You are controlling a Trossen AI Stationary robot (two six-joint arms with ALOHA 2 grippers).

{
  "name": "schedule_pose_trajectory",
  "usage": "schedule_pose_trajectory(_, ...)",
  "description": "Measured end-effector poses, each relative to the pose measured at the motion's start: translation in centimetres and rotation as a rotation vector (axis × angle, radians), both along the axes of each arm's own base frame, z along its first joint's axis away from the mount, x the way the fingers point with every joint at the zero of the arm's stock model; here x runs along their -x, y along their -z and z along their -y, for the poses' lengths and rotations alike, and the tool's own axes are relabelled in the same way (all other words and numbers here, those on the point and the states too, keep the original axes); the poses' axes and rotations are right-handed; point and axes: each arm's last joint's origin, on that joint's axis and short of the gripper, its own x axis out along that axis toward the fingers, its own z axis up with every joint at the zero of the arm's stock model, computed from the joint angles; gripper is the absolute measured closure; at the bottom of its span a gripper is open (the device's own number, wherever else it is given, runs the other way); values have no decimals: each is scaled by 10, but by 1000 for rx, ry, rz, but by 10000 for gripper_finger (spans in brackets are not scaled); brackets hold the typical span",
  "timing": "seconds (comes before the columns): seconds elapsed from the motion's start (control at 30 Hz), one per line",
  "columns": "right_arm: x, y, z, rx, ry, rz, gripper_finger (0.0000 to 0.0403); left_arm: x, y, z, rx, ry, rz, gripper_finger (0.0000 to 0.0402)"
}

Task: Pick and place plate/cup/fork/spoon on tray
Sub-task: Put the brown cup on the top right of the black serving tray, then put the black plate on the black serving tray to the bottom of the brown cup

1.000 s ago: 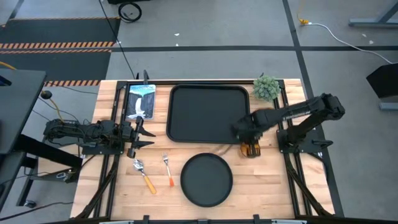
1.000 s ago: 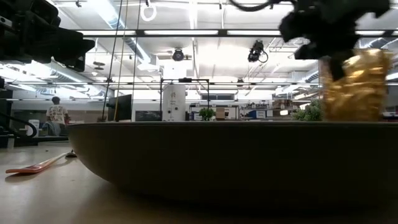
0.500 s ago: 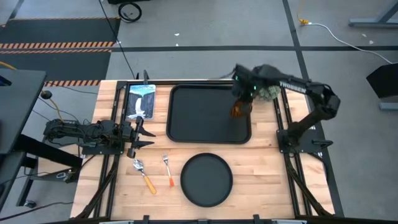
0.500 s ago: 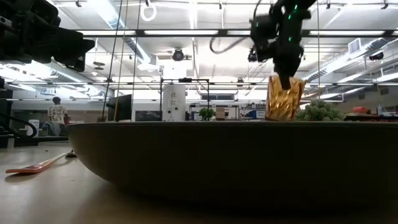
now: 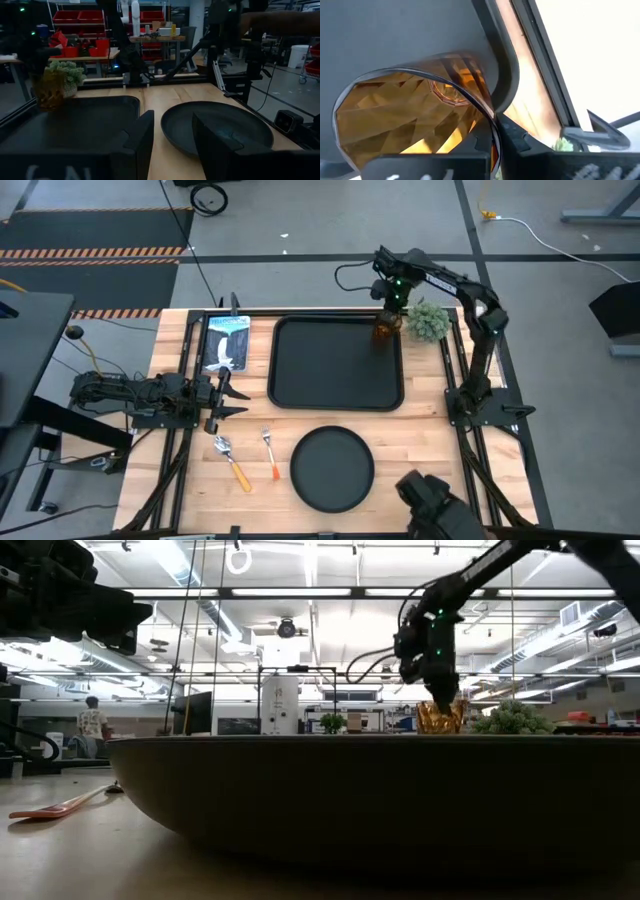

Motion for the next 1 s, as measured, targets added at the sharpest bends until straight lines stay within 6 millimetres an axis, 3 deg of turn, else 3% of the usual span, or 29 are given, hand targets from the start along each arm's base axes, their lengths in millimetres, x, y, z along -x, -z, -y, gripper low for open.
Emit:
schedule_pose_trajectory(0.23,-1,23,15,-71,19,-41,383,0,0,0,0,0,0,260)
schedule_pose_trajectory(0.43,-1,31,20,-57,25,-63,346,0,0,0,0,0,0,260)
schedule_pose_trajectory(0.63,1,27,19,-33,25,-87,302,0,0,0,0,0,0,260)
schedule_pose_trajectory(1.0,4,-9,4,48,13,-22,241,0,0,0,0,1,0,260)
